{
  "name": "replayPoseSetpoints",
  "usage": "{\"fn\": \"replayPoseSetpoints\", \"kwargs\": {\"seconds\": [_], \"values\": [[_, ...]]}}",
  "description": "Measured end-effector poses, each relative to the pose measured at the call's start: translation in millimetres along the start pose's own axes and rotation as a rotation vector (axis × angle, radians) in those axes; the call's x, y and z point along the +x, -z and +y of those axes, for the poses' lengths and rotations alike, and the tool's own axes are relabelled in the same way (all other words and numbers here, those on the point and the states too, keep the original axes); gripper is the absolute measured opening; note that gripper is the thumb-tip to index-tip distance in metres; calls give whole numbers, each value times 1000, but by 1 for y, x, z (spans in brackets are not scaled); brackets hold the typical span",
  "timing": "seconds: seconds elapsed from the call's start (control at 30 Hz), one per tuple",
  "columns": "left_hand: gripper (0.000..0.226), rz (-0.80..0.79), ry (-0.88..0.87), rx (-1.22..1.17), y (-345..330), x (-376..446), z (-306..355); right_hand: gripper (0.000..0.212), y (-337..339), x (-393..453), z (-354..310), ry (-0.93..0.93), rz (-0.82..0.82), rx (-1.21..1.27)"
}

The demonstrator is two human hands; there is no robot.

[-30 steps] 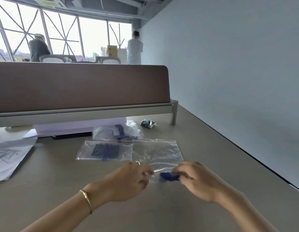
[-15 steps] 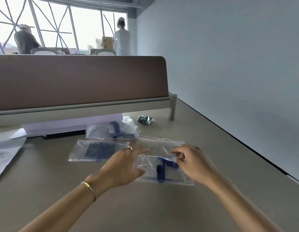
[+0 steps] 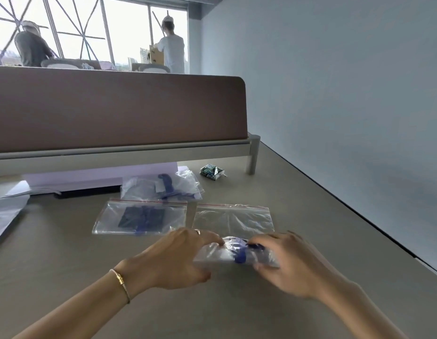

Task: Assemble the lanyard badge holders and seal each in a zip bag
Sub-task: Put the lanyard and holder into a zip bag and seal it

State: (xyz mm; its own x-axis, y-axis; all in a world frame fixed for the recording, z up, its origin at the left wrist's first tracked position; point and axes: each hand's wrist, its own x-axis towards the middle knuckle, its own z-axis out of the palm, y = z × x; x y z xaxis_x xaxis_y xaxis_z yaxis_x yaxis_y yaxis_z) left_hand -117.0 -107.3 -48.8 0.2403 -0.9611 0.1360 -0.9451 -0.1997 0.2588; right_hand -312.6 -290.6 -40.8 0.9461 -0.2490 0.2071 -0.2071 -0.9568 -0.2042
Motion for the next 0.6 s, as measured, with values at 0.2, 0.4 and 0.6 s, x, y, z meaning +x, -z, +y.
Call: {"fn": "replayPoseSetpoints", "kwargs": {"seconds": [0.2,0.4,0.6], "values": [[12,222,67,-199,4,21,-7,26,-1,25,18,-132,149,284],[25,247,260,-161,0,49,-15,23,-15,50,40,-295,196,191],[80,-71,304,-63,4,73,-19,33,-16,61,45,-382,79,95]]}}
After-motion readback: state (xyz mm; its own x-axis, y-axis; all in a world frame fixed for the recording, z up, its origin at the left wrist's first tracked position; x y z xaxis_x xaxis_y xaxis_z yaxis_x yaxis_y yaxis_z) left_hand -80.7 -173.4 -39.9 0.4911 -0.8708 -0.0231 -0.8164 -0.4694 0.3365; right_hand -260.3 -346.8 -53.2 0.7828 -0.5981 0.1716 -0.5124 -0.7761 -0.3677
